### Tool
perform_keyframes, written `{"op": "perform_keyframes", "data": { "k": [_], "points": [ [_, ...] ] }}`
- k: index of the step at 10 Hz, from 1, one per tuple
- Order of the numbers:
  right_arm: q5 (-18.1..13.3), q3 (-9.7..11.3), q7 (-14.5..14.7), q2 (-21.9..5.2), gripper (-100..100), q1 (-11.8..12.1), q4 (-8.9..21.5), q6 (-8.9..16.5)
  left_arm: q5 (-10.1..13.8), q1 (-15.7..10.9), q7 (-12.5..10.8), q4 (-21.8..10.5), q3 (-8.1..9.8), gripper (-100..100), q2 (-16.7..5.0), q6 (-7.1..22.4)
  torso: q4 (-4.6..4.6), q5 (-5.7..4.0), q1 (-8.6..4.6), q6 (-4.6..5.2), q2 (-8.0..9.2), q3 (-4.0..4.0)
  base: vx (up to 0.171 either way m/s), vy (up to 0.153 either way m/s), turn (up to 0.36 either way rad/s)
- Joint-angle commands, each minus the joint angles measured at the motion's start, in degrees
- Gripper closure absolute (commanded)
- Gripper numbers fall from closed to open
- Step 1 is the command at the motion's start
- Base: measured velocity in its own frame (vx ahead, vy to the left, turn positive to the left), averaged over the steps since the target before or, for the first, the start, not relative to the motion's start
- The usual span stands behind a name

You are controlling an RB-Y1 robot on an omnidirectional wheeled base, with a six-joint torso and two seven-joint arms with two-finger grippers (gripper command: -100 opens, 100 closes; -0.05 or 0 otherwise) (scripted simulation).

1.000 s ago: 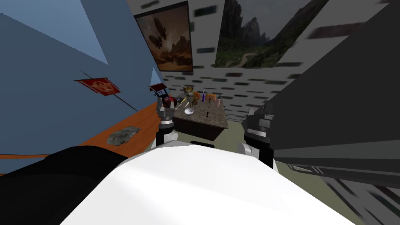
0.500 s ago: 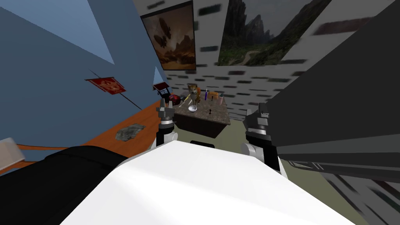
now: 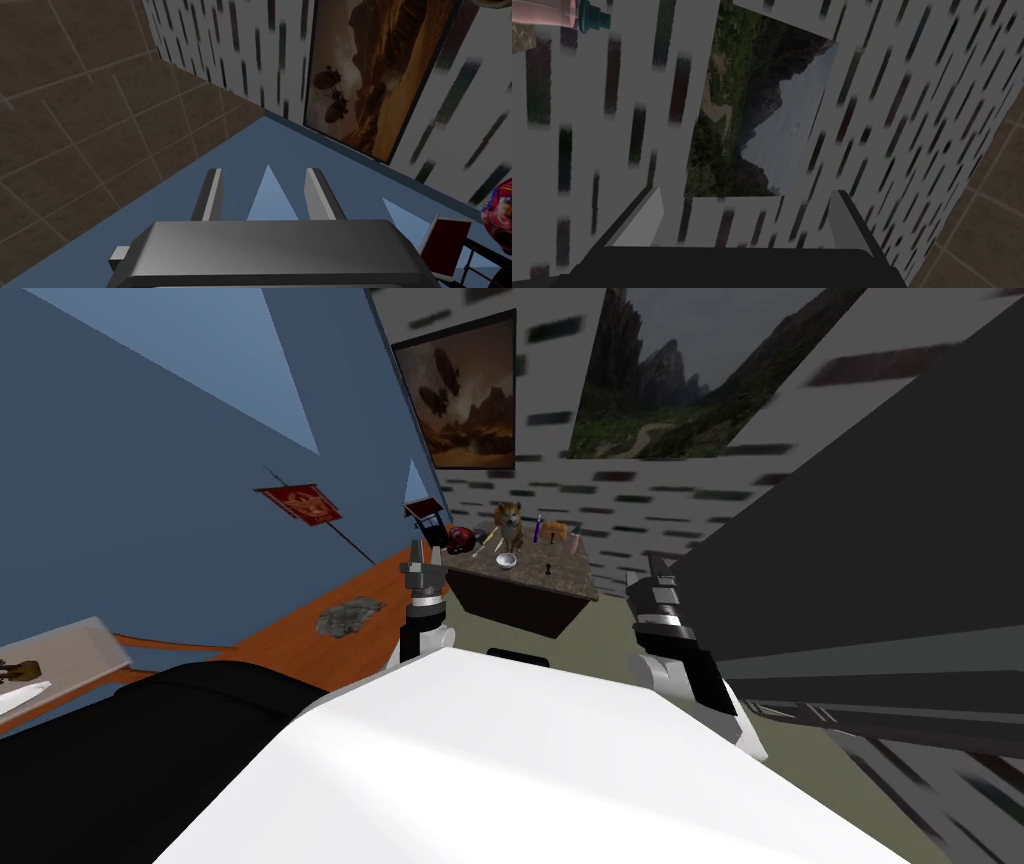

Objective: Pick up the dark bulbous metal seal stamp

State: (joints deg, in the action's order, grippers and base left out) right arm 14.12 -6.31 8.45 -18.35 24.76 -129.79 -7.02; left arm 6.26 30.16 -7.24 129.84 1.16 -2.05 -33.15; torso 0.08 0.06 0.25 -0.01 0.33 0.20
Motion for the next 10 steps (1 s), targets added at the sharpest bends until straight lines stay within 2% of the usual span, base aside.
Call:
{"op": "perform_keyframes", "data": {
  "k": [1,3,4,5,6,7,9,10],
  "points": [
    [0.6,-0.1,0.3,-0.9,-100,-0.3,0.1,1.6,0.0,0.0,0.0,0.0,0.00,0,0.0,0.0,0.00,0.00,0.00,0.00,0.00,0.00,-0.041,0.053,0.044],
    [3.7,-0.9,1.0,-5.2,-100,-0.7,1.6,5.3,0.0,0.0,0.0,0.0,0.00,0,0.0,0.0,-0.03,-0.02,-0.06,0.00,-0.13,-0.08,-0.077,0.073,0.114],
    [3.7,-0.9,1.0,-5.5,-100,-0.7,1.6,6.2,0.0,0.0,0.0,0.0,0.00,0,0.0,0.0,-0.01,0.00,0.01,-0.01,0.01,0.00,-0.089,0.082,0.049],
    [5.2,-1.3,1.5,-7.8,-100,-0.8,2.4,8.2,0.0,0.0,0.0,0.0,0.00,0,0.0,0.0,0.00,0.00,0.01,0.01,0.01,0.00,-0.080,0.094,0.106],
    [6.8,-1.7,2.0,-9.4,-100,-0.8,3.3,10.0,0.0,0.0,0.0,0.0,0.00,0,0.0,0.0,-0.01,0.01,0.05,-0.01,-0.02,-0.01,-0.073,0.128,0.175],
    [6.8,-1.7,2.0,-10.3,-100,-0.8,3.3,11.1,0.0,0.0,0.0,0.0,0.00,0,0.0,0.0,-0.01,0.03,0.15,-0.01,-0.05,-0.03,-0.045,0.105,0.045],
    [10.0,-2.3,3.1,-14.2,-100,-0.7,5.2,15.0,0.0,0.0,0.0,0.0,0.00,0,0.0,0.0,-0.03,0.02,0.05,-0.01,-0.15,-0.09,-0.044,0.099,0.156],
    [10.0,-2.3,3.1,-15.3,-100,-0.7,5.2,16.1,0.0,0.0,0.0,0.0,0.00,0,0.0,0.0,-0.04,0.02,0.09,-0.01,-0.15,-0.09,-0.032,0.074,0.069]
  ]
}}
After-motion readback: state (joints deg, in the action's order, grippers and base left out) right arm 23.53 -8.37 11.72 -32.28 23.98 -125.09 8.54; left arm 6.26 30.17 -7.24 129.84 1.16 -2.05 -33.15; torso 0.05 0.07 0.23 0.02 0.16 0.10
